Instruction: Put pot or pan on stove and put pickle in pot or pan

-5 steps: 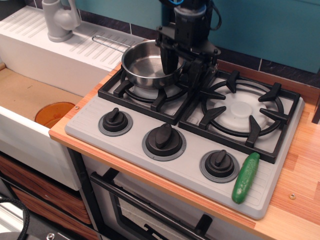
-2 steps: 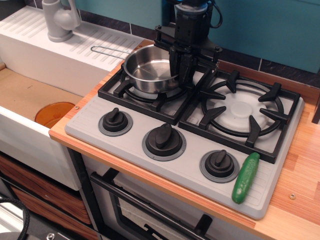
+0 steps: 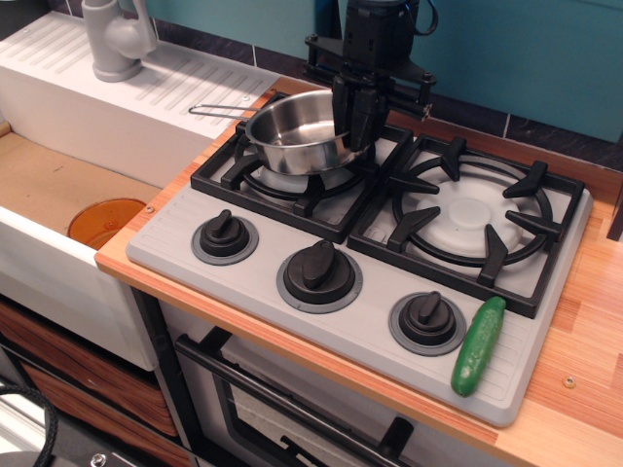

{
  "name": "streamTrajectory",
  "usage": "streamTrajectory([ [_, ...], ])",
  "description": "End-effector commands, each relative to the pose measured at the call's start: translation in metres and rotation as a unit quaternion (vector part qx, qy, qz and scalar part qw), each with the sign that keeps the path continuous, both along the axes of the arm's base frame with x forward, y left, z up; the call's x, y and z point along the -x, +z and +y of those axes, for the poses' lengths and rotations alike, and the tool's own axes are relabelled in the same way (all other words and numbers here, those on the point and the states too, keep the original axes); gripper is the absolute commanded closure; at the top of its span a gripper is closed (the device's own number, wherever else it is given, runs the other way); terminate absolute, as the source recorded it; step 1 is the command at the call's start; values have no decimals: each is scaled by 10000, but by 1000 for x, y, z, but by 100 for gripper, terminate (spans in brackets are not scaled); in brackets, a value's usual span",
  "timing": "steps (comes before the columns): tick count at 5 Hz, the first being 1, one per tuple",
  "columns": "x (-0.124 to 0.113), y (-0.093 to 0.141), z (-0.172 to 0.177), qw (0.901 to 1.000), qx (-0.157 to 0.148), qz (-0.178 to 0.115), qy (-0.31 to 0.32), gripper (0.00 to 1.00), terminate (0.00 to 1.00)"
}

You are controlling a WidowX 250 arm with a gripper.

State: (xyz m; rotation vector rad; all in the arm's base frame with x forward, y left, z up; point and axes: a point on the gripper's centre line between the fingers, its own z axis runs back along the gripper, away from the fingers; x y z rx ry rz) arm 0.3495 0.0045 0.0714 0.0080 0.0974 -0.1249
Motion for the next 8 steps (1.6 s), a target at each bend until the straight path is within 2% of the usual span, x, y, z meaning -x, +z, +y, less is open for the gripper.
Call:
streamTrajectory([
  [1,1,78,-27,9993,-205,-310,65,100,0],
  [3,7,85,-85,9985,-346,-317,296,100,0],
  [5,7,73,-138,9969,-433,-452,477,100,0],
  [7,-5,46,-159,9939,-609,-768,502,100,0],
  [8,-8,42,-161,9930,-686,-835,478,100,0],
])
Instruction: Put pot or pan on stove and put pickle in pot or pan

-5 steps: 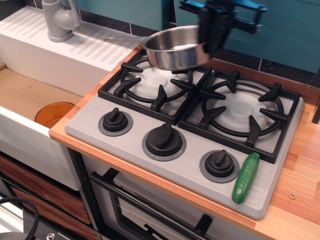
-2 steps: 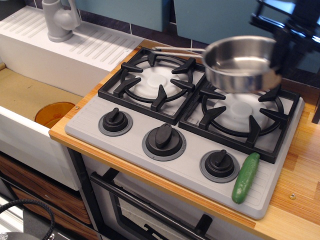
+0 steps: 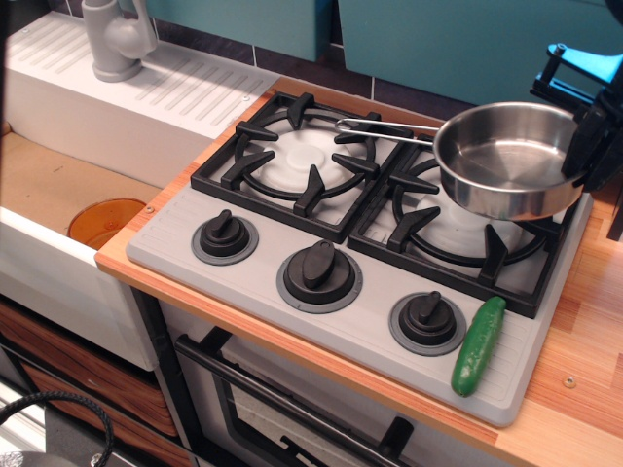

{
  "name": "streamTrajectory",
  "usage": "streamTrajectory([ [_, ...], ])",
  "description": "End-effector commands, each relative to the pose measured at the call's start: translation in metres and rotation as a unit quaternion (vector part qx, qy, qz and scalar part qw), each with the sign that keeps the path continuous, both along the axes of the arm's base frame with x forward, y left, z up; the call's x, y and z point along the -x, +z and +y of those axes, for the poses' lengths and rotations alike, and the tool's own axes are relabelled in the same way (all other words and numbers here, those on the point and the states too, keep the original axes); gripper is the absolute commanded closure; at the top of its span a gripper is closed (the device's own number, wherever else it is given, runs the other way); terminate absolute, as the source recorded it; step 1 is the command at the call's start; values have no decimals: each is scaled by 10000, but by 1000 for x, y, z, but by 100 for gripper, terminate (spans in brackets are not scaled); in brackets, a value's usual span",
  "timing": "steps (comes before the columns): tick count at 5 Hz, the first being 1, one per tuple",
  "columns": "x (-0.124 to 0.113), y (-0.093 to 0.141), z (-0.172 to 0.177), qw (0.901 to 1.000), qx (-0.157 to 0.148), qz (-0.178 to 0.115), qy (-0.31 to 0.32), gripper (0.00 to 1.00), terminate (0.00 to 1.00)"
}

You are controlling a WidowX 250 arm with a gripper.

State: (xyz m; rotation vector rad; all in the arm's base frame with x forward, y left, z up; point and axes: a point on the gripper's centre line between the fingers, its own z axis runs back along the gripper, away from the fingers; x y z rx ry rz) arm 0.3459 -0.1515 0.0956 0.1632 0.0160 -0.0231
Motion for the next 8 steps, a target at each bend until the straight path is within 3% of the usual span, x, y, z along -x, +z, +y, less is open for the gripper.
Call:
streamTrajectory([
  [1,-14,13,-2,9986,-41,-520,-24,100,0],
  [2,-14,11,2,9986,-37,-507,-112,0,0],
  [6,12,39,14,9989,318,-88,-332,0,0],
  [8,32,30,19,9988,281,-69,-389,0,0],
])
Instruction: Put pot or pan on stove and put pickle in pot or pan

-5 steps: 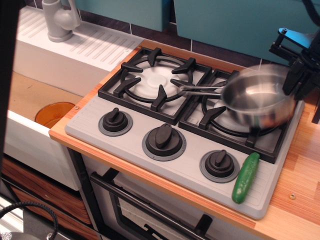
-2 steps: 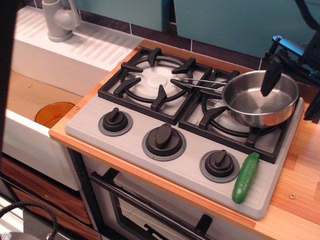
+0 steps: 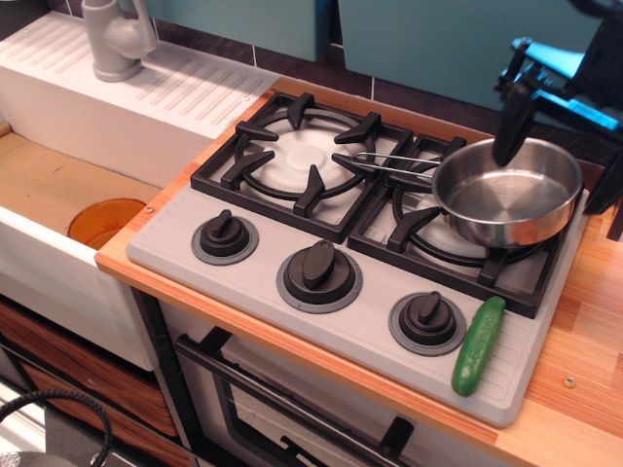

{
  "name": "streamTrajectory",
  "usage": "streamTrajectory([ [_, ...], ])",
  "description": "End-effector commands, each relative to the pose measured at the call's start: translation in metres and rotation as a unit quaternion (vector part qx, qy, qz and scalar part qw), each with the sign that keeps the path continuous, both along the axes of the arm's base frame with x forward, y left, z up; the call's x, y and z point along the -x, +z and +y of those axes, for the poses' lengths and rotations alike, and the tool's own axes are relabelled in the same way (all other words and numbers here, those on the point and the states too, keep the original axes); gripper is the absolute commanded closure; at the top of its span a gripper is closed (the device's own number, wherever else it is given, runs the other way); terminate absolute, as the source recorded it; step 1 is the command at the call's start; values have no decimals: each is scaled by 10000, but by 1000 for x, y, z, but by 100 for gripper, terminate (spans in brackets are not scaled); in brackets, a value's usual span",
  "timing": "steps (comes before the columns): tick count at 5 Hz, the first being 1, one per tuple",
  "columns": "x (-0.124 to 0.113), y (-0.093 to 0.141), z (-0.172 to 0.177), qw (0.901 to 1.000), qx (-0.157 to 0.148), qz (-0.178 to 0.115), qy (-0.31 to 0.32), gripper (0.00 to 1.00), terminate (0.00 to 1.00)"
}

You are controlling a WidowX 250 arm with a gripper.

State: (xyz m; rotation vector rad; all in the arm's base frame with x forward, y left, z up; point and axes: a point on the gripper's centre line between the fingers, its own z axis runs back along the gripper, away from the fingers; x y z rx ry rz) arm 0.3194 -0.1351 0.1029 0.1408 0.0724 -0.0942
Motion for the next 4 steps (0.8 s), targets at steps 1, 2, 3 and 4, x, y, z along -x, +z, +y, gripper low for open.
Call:
streamTrajectory([
  [1,15,14,4,9980,495,-159,361,0,0],
  [2,23,5,0,9980,475,-245,349,0,0],
  [3,29,-9,-3,9973,503,-318,421,0,0],
  [4,29,-9,-3,9973,503,-318,421,0,0],
])
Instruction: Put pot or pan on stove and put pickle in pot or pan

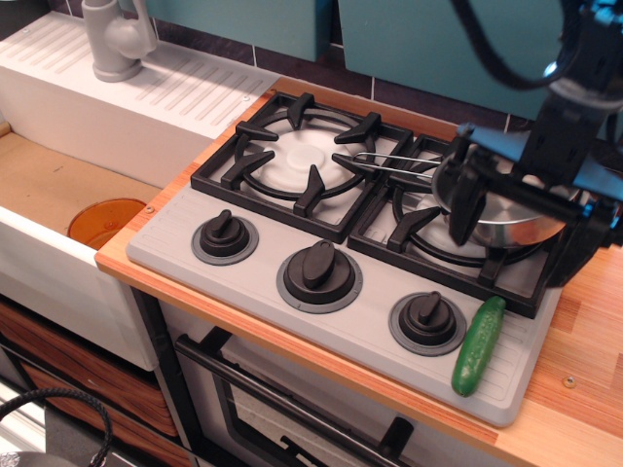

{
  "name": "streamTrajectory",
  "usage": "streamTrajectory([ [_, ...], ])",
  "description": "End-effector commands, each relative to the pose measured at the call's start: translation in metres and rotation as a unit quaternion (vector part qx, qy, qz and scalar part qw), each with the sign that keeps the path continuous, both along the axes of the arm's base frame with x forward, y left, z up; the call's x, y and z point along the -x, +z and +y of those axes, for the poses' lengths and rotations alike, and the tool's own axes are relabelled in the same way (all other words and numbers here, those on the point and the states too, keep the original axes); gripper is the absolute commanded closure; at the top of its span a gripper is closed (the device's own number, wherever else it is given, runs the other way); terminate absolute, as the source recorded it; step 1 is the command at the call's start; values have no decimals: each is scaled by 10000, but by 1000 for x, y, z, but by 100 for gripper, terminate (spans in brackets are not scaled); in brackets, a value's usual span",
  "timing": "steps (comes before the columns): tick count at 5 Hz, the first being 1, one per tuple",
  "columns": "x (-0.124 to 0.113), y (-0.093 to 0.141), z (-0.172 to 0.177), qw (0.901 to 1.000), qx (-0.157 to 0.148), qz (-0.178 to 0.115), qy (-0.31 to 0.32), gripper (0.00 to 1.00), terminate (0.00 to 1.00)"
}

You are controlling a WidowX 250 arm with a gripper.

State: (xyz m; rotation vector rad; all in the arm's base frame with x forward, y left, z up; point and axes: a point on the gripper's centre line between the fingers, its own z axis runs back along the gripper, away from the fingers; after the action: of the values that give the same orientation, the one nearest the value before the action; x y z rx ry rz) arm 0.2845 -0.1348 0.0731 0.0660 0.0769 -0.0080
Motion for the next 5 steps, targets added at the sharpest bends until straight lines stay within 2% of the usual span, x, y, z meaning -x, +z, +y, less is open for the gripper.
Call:
streamTrajectory([
  [1,-5,21,-3,9994,132,-334,-12,0,0],
  [2,-5,21,-3,9994,132,-334,-12,0,0],
  [3,0,5,-3,9963,-104,-825,-216,0,0],
  [4,8,-3,-6,9952,-179,-948,-155,0,0],
  [5,10,-7,-10,9950,-129,-991,-44,0,0],
])
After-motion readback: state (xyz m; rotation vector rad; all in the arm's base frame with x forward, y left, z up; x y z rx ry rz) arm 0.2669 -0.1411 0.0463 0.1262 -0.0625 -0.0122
